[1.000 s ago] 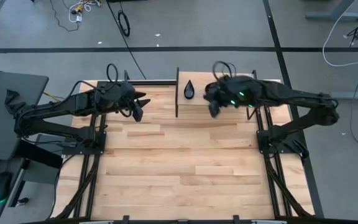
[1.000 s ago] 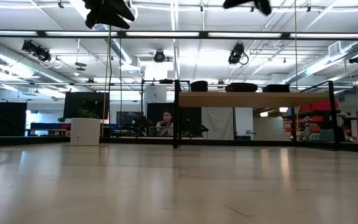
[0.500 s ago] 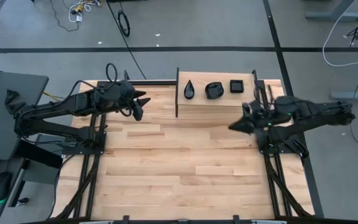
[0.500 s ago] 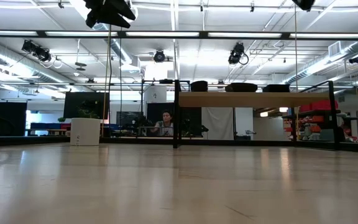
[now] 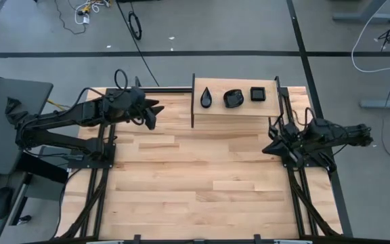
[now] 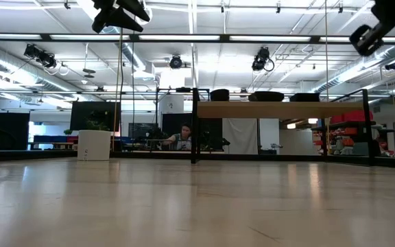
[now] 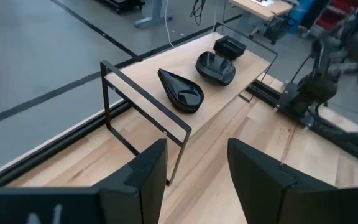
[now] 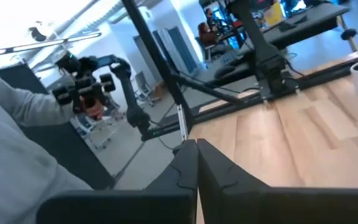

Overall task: Pick & Place Mini shaped plates
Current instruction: Return to Home Position

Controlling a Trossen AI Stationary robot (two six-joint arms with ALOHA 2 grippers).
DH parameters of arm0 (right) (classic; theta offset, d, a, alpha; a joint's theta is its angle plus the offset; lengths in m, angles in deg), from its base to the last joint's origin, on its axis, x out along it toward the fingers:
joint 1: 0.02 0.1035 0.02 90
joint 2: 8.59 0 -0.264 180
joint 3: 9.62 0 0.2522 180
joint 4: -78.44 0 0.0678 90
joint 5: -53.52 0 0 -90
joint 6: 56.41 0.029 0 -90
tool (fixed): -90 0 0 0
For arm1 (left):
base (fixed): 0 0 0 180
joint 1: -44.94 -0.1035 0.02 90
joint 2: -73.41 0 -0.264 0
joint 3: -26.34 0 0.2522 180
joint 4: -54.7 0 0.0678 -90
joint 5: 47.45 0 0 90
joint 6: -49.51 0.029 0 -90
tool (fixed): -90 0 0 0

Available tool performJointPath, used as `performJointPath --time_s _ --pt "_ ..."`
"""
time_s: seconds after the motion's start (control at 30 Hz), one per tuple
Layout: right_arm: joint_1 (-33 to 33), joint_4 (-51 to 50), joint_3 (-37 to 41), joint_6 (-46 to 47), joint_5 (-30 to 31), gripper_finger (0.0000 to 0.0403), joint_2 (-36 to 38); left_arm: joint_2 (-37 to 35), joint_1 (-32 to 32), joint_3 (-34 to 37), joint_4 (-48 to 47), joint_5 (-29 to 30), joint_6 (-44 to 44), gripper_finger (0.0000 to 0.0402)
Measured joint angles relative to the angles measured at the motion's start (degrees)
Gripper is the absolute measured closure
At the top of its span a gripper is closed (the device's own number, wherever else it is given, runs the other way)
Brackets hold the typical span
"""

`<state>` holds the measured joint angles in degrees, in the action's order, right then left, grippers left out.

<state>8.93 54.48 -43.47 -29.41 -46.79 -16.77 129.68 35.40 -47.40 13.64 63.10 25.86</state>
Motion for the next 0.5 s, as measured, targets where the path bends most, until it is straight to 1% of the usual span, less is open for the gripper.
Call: performJointPath --time_s 0.1,0.23,0.4,0.43,0.5 --pt "0.0 2.88 4.94 -0.82 -0.07 0.0401 3.85 0.0 0.0 -0.01 -0.02 -0.01 -2.86 0.0228" --pt "0.0 9.5 10.91 -3.69 0.86 0.0401 7.78 0.0 0.01 0.0 -0.04 -0.07 -7.05 0.0228" --pt "-0.67 20.5 18.41 -7.88 2.31 0.0401 8.17 0.02 0.0 -0.02 -0.02 -0.32 -11.09 0.0228" --pt "-1.08 21.03 19.32 -8.12 2.68 0.0401 8.21 0.02 0.0 0.0 -0.04 -0.64 -12.04 0.0228" --pt "-2.07 18.99 19.18 -10.44 5.36 0.0401 8.15 0.02 0.04 0.0 -0.13 -0.9 -13.58 0.0228"
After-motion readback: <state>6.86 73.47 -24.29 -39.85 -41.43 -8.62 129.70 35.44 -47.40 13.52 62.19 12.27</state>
